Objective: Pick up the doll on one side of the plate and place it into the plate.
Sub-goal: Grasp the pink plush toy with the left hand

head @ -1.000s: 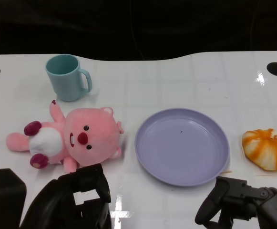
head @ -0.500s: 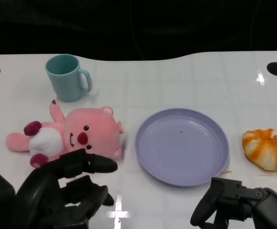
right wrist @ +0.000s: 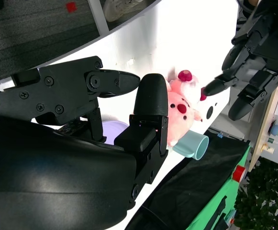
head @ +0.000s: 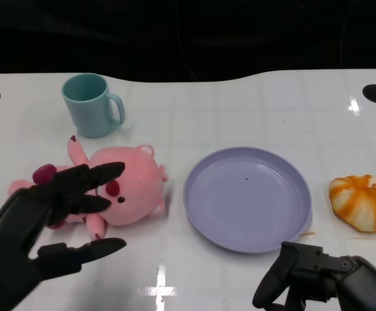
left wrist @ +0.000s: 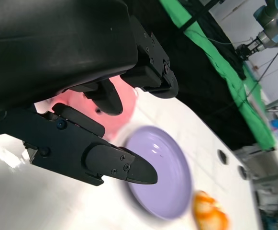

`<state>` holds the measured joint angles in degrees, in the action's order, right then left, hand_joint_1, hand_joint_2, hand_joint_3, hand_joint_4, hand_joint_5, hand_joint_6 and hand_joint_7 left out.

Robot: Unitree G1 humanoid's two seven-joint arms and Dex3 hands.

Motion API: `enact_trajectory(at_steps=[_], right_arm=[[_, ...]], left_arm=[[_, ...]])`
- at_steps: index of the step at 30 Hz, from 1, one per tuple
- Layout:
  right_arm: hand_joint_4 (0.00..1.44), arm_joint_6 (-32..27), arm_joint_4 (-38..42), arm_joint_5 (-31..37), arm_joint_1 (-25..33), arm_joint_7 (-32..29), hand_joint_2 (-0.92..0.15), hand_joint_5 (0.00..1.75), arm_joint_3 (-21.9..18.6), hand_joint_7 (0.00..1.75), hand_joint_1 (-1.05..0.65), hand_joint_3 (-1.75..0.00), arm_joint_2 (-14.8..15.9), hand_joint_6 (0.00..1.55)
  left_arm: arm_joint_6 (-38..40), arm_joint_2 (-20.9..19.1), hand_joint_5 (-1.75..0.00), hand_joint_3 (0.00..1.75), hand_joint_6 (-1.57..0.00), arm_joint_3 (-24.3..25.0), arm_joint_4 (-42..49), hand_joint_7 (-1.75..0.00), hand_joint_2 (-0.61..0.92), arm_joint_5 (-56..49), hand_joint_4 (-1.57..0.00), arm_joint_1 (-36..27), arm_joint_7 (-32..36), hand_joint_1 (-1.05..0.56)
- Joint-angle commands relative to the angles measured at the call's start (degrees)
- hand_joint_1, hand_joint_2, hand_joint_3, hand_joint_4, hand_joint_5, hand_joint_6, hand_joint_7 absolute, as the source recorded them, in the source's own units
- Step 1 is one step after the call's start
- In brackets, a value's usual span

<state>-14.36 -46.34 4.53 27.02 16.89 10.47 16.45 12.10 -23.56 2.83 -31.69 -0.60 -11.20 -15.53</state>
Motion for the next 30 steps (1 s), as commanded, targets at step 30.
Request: enact_trajectory(at_steps=[30], right_arm=[[0.69,-2.35,-2.31,0.69,-0.23,-1.03,-0.92,1.56,0.81,1.28,-0.27,-0.31,-0.08,0.61]], left_arm=[[-2.89,-15.09,-0.35,0.0,-0.24,-14.52,22.21,-0.01,0.91,-41.11,-0.04,23.98,-7.31,-0.68]])
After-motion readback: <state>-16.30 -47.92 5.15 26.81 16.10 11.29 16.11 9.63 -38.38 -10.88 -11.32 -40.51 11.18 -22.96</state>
